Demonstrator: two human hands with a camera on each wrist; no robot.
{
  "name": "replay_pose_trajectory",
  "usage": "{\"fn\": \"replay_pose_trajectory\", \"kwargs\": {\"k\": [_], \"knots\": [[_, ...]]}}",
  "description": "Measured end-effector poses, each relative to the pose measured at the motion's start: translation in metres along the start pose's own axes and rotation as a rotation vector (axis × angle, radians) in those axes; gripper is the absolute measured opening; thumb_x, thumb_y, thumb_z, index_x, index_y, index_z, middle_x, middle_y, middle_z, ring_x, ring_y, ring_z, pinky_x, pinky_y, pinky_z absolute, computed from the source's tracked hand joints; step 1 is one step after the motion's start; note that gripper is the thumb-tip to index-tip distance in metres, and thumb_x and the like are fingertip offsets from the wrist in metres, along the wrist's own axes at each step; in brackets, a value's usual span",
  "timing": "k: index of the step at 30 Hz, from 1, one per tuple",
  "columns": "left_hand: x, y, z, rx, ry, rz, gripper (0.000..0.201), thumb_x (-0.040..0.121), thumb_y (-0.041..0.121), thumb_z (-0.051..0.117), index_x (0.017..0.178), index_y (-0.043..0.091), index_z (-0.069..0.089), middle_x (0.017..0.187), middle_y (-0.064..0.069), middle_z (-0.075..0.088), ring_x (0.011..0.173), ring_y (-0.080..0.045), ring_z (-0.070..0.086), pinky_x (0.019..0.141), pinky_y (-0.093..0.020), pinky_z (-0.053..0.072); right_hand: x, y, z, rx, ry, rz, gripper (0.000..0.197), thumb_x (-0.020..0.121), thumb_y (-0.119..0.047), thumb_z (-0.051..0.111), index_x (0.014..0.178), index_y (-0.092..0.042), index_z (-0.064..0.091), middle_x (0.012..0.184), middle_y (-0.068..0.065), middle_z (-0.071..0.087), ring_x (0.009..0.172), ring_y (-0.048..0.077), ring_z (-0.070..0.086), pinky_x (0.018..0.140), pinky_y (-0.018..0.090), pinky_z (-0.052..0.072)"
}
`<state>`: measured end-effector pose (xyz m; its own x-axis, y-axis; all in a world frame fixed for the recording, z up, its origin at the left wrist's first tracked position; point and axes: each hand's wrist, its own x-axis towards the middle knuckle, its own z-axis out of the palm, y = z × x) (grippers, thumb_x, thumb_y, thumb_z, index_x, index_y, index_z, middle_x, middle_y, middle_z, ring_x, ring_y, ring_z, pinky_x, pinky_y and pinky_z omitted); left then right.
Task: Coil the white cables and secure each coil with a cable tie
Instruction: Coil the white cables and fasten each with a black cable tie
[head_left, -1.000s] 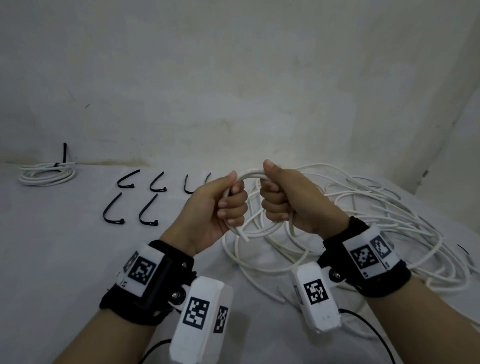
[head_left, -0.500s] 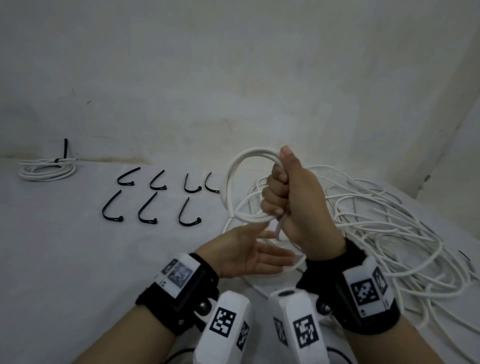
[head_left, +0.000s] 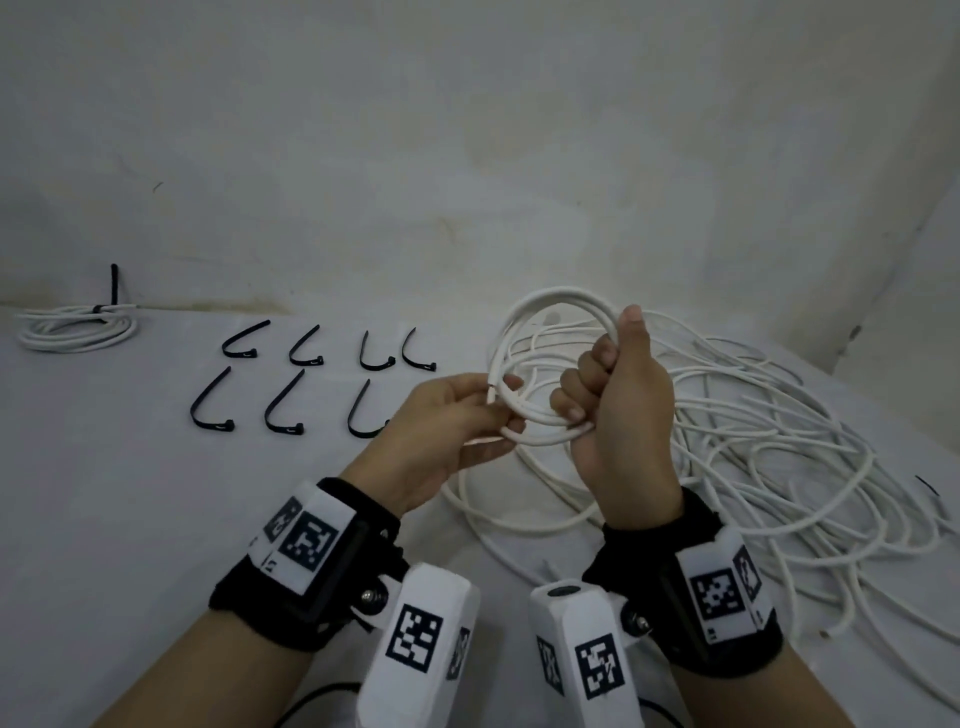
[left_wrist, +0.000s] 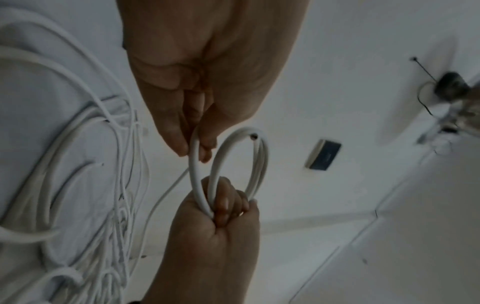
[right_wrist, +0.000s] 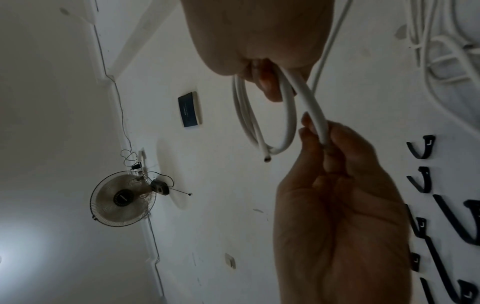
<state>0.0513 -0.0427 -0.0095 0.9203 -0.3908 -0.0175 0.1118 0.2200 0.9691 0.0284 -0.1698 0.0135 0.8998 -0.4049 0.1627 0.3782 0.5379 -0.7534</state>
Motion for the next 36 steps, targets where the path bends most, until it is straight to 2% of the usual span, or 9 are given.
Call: {"fn": "replay_pose_trajectory", "kwargs": {"k": [3, 7, 14, 19, 22, 25, 28, 32, 36], "knots": [[-0.003, 0.001, 0.005, 0.071, 0.055, 0.141, 0.028, 0.09, -0.007, 0.051, 0.094, 0.015, 0.068, 0.084, -0.009, 0.064, 0.077, -0.014, 0.063, 0.067, -0.02, 0.056, -0.001, 0.001, 0.0, 0.004, 0.061, -0.02, 0.046, 0.101, -0.037, 0.04, 0.061, -0.017, 0.032, 0.042, -0.007, 0.02, 0.033, 0.007, 0.017, 0.034, 0.017, 0.021], [-0.005, 0.0, 0.009, 0.019, 0.126, 0.246, 0.029, 0.092, -0.005, 0.048, 0.092, 0.016, 0.069, 0.07, 0.005, 0.064, 0.071, -0.008, 0.062, 0.066, -0.021, 0.055, -0.003, -0.001, 0.001, 0.015, 0.093, -0.041, 0.046, 0.101, -0.037, 0.04, 0.061, -0.016, 0.033, 0.041, -0.007, 0.021, 0.033, 0.008, 0.017, 0.035, 0.018, 0.021], [-0.007, -0.001, 0.009, -0.085, 0.075, 0.35, 0.025, 0.093, -0.003, 0.046, 0.103, 0.009, 0.066, 0.078, 0.002, 0.069, 0.073, -0.006, 0.064, 0.069, -0.021, 0.053, 0.003, -0.001, -0.003, -0.024, 0.086, 0.014, 0.045, 0.101, -0.037, 0.041, 0.061, -0.017, 0.032, 0.042, -0.007, 0.02, 0.033, 0.007, 0.017, 0.034, 0.017, 0.021], [-0.007, 0.002, 0.005, -0.038, 0.082, 0.289, 0.026, 0.096, 0.005, 0.042, 0.099, 0.009, 0.067, 0.068, 0.005, 0.06, 0.064, -0.006, 0.053, 0.066, -0.021, 0.05, 0.004, 0.003, -0.006, -0.089, 0.039, 0.053, 0.046, 0.101, -0.036, 0.04, 0.061, -0.017, 0.03, 0.044, -0.007, 0.019, 0.034, 0.007, 0.016, 0.033, 0.018, 0.02], [-0.003, 0.004, -0.004, 0.051, 0.139, 0.28, 0.028, 0.097, 0.018, 0.045, 0.106, 0.003, 0.066, 0.08, 0.001, 0.058, 0.065, -0.006, 0.05, 0.07, -0.026, 0.047, 0.0, 0.005, -0.005, -0.115, -0.003, 0.085, 0.046, 0.102, -0.036, 0.04, 0.06, -0.018, 0.029, 0.044, -0.007, 0.018, 0.034, 0.007, 0.016, 0.034, 0.018, 0.019], [-0.004, 0.005, -0.007, 0.065, 0.104, 0.261, 0.027, 0.099, 0.021, 0.043, 0.099, 0.006, 0.065, 0.091, -0.008, 0.061, 0.076, -0.011, 0.056, 0.072, -0.027, 0.051, -0.001, 0.007, -0.005, -0.151, -0.047, 0.148, 0.047, 0.102, -0.035, 0.04, 0.06, -0.017, 0.03, 0.044, -0.007, 0.019, 0.034, 0.007, 0.017, 0.034, 0.018, 0.018], [-0.007, 0.007, -0.008, -0.032, -0.003, 0.204, 0.032, 0.101, 0.022, 0.037, 0.106, 0.006, 0.064, 0.08, -0.002, 0.066, 0.067, -0.012, 0.06, 0.064, -0.025, 0.055, 0.001, 0.007, -0.006, -0.188, -0.082, 0.212, 0.047, 0.101, -0.036, 0.041, 0.06, -0.017, 0.031, 0.043, -0.007, 0.02, 0.034, 0.007, 0.018, 0.034, 0.018, 0.019], [-0.006, 0.008, -0.011, -0.109, -0.081, 0.163, 0.036, 0.1, 0.024, 0.034, 0.117, 0.002, 0.058, 0.069, 0.001, 0.056, 0.052, -0.01, 0.052, 0.059, -0.024, 0.051, 0.002, 0.008, -0.007, -0.23, -0.131, 0.279, 0.045, 0.101, -0.037, 0.04, 0.061, -0.017, 0.03, 0.043, -0.007, 0.019, 0.034, 0.007, 0.018, 0.035, 0.018, 0.019], [-0.005, 0.007, -0.014, -0.212, -0.143, 0.113, 0.036, 0.1, 0.023, 0.032, 0.116, 0.001, 0.055, 0.062, 0.003, 0.048, 0.047, -0.009, 0.046, 0.056, -0.023, 0.049, 0.002, 0.014, -0.008, -0.264, -0.178, 0.318, 0.044, 0.101, -0.038, 0.039, 0.064, -0.017, 0.03, 0.044, -0.006, 0.019, 0.034, 0.007, 0.018, 0.036, 0.018, 0.021]]}}
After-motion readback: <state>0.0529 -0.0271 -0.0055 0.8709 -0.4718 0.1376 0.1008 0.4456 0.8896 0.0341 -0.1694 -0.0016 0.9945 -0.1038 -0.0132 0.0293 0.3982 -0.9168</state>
